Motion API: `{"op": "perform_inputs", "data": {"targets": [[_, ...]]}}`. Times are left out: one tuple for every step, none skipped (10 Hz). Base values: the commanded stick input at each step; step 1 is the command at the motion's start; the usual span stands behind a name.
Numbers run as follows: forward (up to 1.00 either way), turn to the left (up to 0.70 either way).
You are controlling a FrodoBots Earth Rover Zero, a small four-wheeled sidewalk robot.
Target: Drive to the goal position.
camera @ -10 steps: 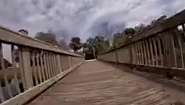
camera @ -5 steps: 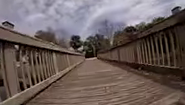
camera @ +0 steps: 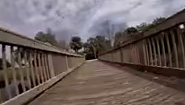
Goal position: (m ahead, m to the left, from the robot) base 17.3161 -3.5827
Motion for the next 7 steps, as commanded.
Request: {"op": "perform_inputs", "data": {"targets": [[0.7,0.0],[0.7,0.0],[0.7,0.0],[0.7,0.0],[0.7,0.0],[0.7,0.12],[0.7,0.3]]}}
